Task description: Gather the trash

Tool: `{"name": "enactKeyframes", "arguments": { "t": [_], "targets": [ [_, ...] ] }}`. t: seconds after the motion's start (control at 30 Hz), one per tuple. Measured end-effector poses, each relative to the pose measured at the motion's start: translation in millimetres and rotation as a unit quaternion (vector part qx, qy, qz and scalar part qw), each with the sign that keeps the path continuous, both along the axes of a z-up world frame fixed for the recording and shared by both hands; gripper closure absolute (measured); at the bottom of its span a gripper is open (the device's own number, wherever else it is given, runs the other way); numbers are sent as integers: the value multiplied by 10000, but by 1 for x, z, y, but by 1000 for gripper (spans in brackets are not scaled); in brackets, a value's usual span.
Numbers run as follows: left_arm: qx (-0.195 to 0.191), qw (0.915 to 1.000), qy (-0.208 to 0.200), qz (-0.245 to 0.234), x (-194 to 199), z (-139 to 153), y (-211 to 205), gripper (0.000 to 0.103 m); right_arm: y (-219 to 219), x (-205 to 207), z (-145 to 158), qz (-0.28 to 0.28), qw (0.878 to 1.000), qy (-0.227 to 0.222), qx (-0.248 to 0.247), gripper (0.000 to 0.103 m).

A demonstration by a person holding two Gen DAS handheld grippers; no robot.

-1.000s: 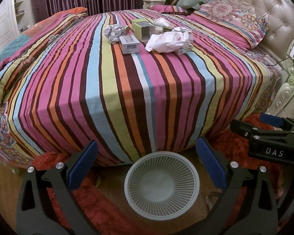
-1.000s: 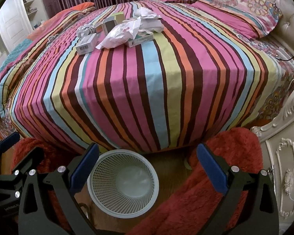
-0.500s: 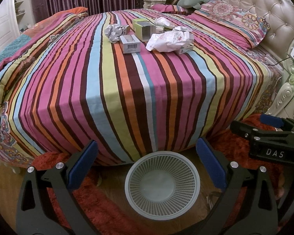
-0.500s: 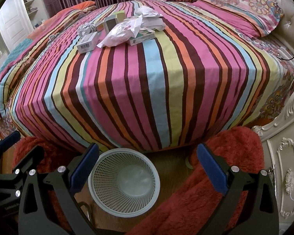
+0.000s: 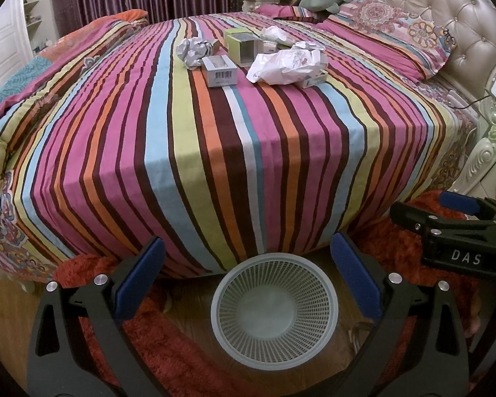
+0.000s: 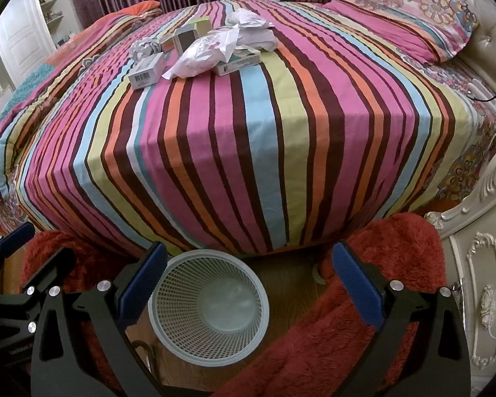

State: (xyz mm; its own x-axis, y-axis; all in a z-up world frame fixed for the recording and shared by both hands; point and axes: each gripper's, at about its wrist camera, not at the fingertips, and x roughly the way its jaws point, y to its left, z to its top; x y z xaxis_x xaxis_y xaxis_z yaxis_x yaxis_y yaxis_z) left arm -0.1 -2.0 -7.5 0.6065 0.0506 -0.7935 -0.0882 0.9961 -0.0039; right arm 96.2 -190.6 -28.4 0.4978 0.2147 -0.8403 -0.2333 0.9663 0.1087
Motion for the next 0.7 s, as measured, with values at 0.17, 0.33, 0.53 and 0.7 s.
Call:
{"name": "enactKeyframes", "arguments": {
  "t": [0.17,0.33,0.53,0.7],
  "targets": [
    [-1,10000,4,2,0,0,0,6,1,0,-1,6,10000,17,-12,7],
    [-5,10000,8,-1,0,0,0,6,2,1,-1,27,10000,34,-26,7],
    [-20,10000,12,0,0,-1,0,6,1,0,-1,26,10000,30,-23,7],
    [-18,10000,17,0,0,-1,0,6,1,0,-1,26,10000,29,-17,7]
  ]
}}
